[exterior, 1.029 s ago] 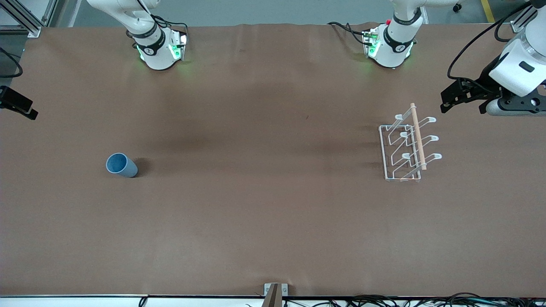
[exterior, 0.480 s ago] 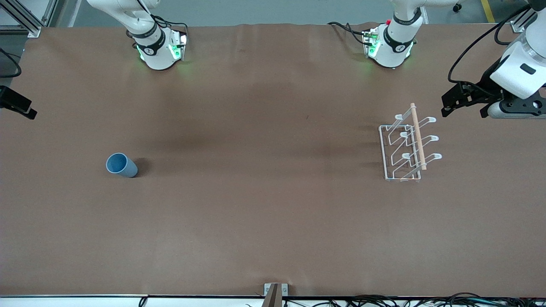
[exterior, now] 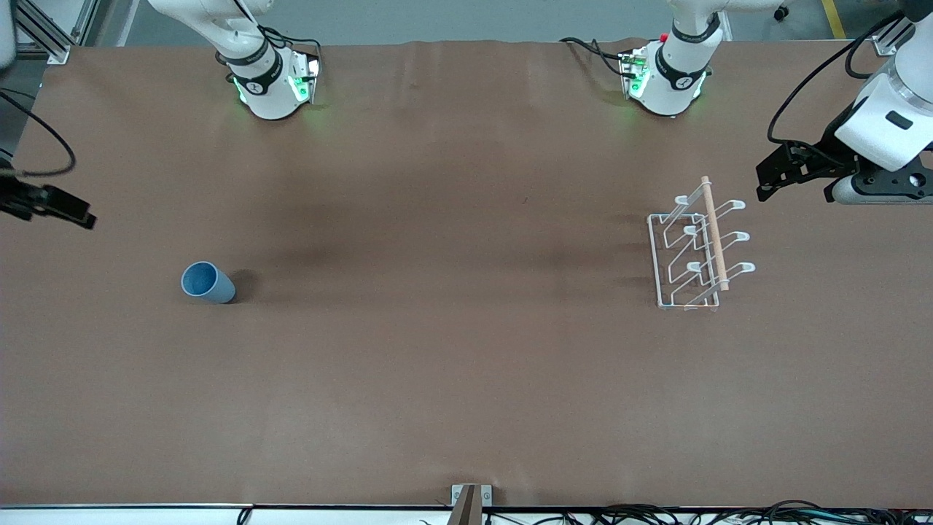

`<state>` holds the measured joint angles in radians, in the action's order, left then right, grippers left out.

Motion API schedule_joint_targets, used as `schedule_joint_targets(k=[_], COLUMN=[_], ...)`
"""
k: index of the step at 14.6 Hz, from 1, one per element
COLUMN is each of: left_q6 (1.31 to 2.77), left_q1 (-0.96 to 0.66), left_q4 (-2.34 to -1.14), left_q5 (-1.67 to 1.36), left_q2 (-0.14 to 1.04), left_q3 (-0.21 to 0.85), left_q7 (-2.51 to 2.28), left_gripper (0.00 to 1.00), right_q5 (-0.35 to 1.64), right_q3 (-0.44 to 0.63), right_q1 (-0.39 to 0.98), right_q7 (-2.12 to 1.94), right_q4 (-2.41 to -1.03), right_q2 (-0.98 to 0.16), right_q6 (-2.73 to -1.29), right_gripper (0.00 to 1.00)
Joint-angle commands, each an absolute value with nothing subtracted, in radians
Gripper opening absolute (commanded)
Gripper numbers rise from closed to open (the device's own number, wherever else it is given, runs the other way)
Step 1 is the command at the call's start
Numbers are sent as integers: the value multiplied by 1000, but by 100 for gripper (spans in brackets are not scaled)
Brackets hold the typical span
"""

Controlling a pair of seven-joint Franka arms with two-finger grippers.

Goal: Hang cup on cup holder
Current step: 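Reach the right gripper down to the light blue cup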

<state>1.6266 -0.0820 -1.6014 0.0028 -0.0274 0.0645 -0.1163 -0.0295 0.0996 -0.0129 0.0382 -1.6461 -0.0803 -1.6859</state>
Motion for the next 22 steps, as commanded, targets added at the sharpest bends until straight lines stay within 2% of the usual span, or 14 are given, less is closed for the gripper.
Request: schedule_joint_targets(k=[1,4,10,15,17,19,22], left_q6=[1635,1635,1635,1635,1635,1635,1635], left_q1=[-84,-81,-83,-84,-84,-84,-84], left_q4=[-1605,-1605,-1606,-1608,-1608,-1609,-1612], left_q5=[15,12,9,9,9,9,9], left_q2=[-31,-28,-26,-26,-26,-26,-26], left_q3=[69,69,69,69,69,69,69], left_q7=[-106,-106,-106,-106,-106,-106,-106], left_gripper=[100,100,100,100,100,100,100], right_q5=[-37,-32,-32,-32,-32,-32,-32], right_q3=[94,94,94,91,89,89,89], right_q1=[-50,-63,-63,-74,-74,-75,-75], right_q7=[-29,-75,-202,-210,-210,-209,-206], right_q4=[-1764,-1824,-2038,-2071,-2106,-2144,-2146], right_q2=[-119,-201,-279,-327,-337,-345,-345], right_q6=[-1825,-1963,-2305,-2355,-2417,-2483,-2477], right_gripper=[100,100,100,100,99,89,60])
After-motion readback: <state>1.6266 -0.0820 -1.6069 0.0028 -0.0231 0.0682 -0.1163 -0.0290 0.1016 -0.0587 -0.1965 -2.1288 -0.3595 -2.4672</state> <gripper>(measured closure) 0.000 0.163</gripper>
